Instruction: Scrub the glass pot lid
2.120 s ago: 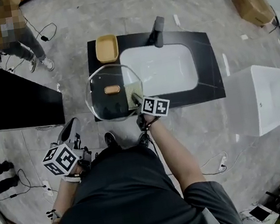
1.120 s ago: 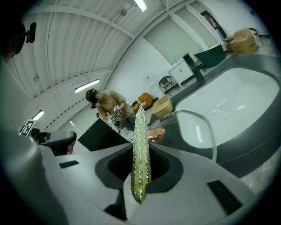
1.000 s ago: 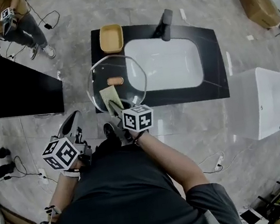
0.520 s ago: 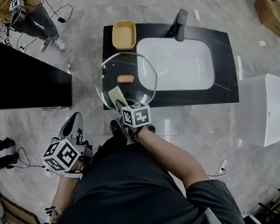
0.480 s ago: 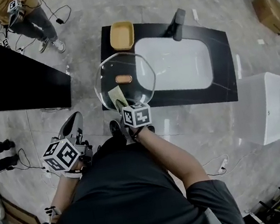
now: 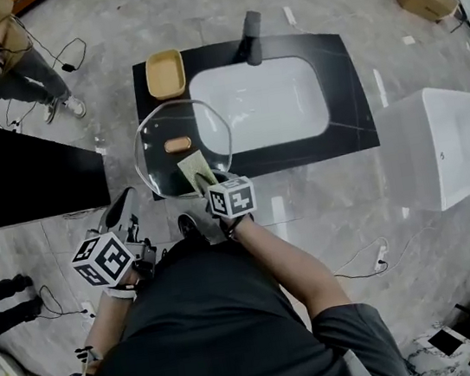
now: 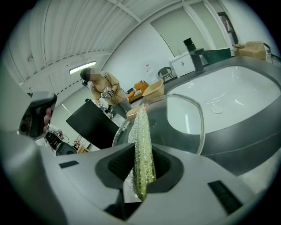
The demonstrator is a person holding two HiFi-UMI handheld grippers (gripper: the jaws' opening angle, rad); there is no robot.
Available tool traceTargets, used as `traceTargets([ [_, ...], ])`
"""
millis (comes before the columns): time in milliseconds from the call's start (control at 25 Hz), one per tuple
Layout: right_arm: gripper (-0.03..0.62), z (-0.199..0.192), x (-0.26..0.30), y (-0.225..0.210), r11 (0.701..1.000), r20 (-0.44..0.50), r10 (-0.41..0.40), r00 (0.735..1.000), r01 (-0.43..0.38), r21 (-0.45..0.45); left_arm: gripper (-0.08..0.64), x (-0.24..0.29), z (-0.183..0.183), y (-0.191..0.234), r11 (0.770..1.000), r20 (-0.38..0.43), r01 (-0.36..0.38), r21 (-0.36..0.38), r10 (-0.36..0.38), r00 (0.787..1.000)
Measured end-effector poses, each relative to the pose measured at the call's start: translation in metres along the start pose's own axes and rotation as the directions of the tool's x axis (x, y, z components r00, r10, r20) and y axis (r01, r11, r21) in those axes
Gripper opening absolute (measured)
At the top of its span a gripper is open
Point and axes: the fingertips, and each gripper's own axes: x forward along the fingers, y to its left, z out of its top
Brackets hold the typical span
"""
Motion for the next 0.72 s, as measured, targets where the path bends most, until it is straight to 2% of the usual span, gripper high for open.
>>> traceTargets([
  [400, 0.055, 0.002, -0.017, -0.037, 0.996, 0.046, -0.058, 0.997, 0.055, 0.075, 0.002, 0.023, 0.009, -0.011, 0.997, -0.009, 0.077, 0.01, -0.077, 0.997],
  [720, 0.055, 0.006, -0.03, -0.058, 0.981, 0.062, -0.153, 0.986, 0.144, 0.131, 0.002, 0.016, 0.026, 0.02, 0.993, 0.027, 0.105, -0.051, -0.104, 0.994],
])
